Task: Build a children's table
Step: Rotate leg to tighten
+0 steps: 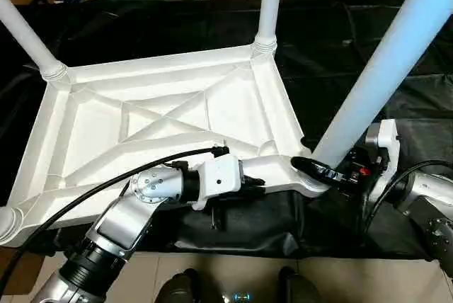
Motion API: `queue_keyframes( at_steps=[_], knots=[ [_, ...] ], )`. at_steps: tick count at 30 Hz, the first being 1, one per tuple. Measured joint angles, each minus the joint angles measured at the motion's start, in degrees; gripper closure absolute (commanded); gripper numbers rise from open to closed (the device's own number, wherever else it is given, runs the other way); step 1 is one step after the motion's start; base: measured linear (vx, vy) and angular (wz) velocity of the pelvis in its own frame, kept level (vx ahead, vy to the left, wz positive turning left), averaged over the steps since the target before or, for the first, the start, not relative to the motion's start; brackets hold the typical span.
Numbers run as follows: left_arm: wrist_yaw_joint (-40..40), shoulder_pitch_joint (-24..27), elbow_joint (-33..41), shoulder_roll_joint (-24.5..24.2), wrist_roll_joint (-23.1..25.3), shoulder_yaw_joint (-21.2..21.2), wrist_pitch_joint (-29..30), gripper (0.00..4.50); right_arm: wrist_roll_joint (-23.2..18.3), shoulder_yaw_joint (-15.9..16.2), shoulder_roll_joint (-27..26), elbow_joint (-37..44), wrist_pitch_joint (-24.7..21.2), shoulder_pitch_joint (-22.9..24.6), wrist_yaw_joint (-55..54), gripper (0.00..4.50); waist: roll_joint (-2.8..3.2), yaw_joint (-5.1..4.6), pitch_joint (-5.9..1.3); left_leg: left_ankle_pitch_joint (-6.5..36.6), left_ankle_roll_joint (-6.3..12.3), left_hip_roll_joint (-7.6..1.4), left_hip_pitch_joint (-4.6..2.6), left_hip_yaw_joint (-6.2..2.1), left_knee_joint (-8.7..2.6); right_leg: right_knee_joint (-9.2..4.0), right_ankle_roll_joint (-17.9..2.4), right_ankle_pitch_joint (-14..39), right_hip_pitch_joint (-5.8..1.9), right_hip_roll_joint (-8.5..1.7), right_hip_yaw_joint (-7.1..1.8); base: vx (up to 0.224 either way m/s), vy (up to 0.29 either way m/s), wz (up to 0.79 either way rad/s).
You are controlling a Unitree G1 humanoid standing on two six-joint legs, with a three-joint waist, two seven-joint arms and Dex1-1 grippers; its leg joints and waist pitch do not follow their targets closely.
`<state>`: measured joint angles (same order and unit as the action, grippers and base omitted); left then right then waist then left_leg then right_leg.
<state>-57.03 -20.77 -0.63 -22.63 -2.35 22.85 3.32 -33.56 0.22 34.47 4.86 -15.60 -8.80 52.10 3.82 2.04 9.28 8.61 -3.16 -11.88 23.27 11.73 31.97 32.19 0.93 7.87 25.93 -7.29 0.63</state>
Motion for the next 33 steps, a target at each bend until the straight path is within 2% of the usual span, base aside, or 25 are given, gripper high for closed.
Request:
queue_keyframes(
  at_steps=[4, 8, 10, 12, 14, 16, 18, 21, 24, 25, 30, 33],
  knots=[
    [2.4, -2.0, -2.3, 0.4, 2.5, 0.1, 0.0, 4.5, 4.8, 0.5, -5.0, -2.1, 2.2, -1.7, -7.1, 2.37, -0.16, -0.37, -0.02, 0.2, -0.27, -0.01, 0.0, -0.03, 0.26, 0.15, 0.0, 0.0, -0.01, 0.01, 0.01, 0.0, 0.0, 0.0],
    [10.8, -8.5, -9.9, 5.1, 10.5, 1.3, 1.4, 4.5, 12.4, 1.3, -15.7, -11.9, 5.4, -10.5, -28.1, 2.45, -0.56, -1.66, -0.18, 0.0, -0.62, 0.06, -0.09, -0.18, 0.44, 0.14, 0.4, 0.2, -0.09, 0.01, -0.02, -0.015, 0.002, 0.0],
    [13.8, -10.4, -12.3, 7.6, 12.3, 1.7, 3.0, 4.5, 15.1, 1.4, -18.7, -15.8, 7.1, -13.3, -35.7, 2.46, -0.73, -1.86, -0.28, 0.0, -0.65, 0.07, -0.13, -0.18, 0.47, 0.08, 0.4, 0.2, -0.15, 0.01, -0.09, 0.0, 0.0, 0.0],
    [17.1, -12.9, -15.4, 11.4, 13.6, 1.8, 5.4, 4.5, 17.4, 1.1, -22.4, -22.1, 10.2, -17.0, -44.1, 2.5, -1.15, -2.0, -0.53, -0.1, -0.67, 0.07, -0.14, -0.21, 0.49, 0.0, 0.4, 0.2, -0.14, 0.01, -0.07, 0.0, 0.0, 0.0],
    [20.6, -15.4, -19.1, 15.4, 15.0, 1.9, 7.7, 4.5, 19.5, -0.2, -25.2, -28.9, 13.3, -21.1, -52.4, 2.52, -1.41, -2.01, -0.62, -0.1, -0.69, 0.09, -0.1, -0.23, 0.5, -0.11, 0.4, 0.2, -0.14, 0.01, -0.06, 0.0, 0.0, 0.0],
    [21.0, -16.0, -19.4, 16.8, 15.0, 2.4, 7.5, 4.5, 20.3, -1.8, -25.6, -32.5, 15.1, -22.9, -56.0, 2.53, -1.49, -1.95, -0.66, -0.1, -0.69, 0.1, -0.13, -0.26, 0.51, -0.18, 0.4, 0.2, -0.17, 0.01, -0.05, 0.0, 0.0, 0.0],
    [19.6, -15.7, -19.5, 19.2, 14.4, 5.7, 6.0, 4.5, 20.8, -5.2, -25.3, -37.5, 16.2, -26.1, -59.2, 2.54, -1.54, -1.37, -0.67, -0.1, -0.69, 0.14, -0.07, -0.22, 0.49, -0.2, 0.4, 0.2, -0.37, -0.01, -0.08, 0.0, 0.0, 0.0],
    [18.2, -15.0, -20.8, 20.5, 14.4, 8.0, 3.4, 4.5, 20.7, -6.2, -25.4, -41.0, 19.3, -28.0, -55.8, 2.54, -1.66, -1.85, -0.6, -0.1, -0.68, 0.1, 0.22, -0.25, 0.46, -0.2, 0.4, 0.2, -0.15, 0.0, 0.02, 0.0, 0.0, 0.0],
    [15.8, -13.4, -19.7, 15.7, 13.6, 6.7, 0.2, 4.5, 19.4, -4.3, -22.6, -38.4, 21.7, -24.8, -43.5, 2.54, -1.7, -2.56, -0.56, -0.1, -0.68, 0.04, 0.22, -0.42, 0.44, -0.17, 0.8, -0.7, 0.02, 0.03, 0.19, 0.0, 0.0, 0.0],
    [14.5, -12.4, -18.3, 14.3, 12.7, 6.6, -0.8, 4.5, 18.6, -3.9, -21.4, -36.8, 22.0, -23.5, -40.3, 1.99, -1.66, -2.49, -0.54, -0.1, -0.68, -0.02, 0.21, -0.44, 0.36, -0.13, 0.8, -0.8, 0.06, 0.03, 0.24, 0.0, 0.0, 0.0],
    [7.8, -7.6, -12.0, 9.2, 7.3, 4.3, -2.6, 4.5, 12.5, -0.9, -12.7, -24.1, 18.4, -15.0, -21.7, 1.53, -1.03, -1.88, -0.23, -0.2, -0.38, -0.15, 0.17, -0.42, -0.1, -0.15, 0.9, -0.6, 0.22, 0.22, 0.22, 0.069, -0.018, -0.01],
    [6.1, -6.4, -10.2, 7.7, 5.0, 2.0, -2.6, 4.5, 9.0, -0.9, -9.5, -18.3, 15.8, -11.8, -15.1, 1.23, -0.65, -1.71, 0.0, -0.1, -0.26, -0.13, 0.23, -0.33, -0.12, -0.16, 0.8, -0.5, 0.29, 0.19, 0.2, 0.019, -0.001, -0.01]
  ],
)
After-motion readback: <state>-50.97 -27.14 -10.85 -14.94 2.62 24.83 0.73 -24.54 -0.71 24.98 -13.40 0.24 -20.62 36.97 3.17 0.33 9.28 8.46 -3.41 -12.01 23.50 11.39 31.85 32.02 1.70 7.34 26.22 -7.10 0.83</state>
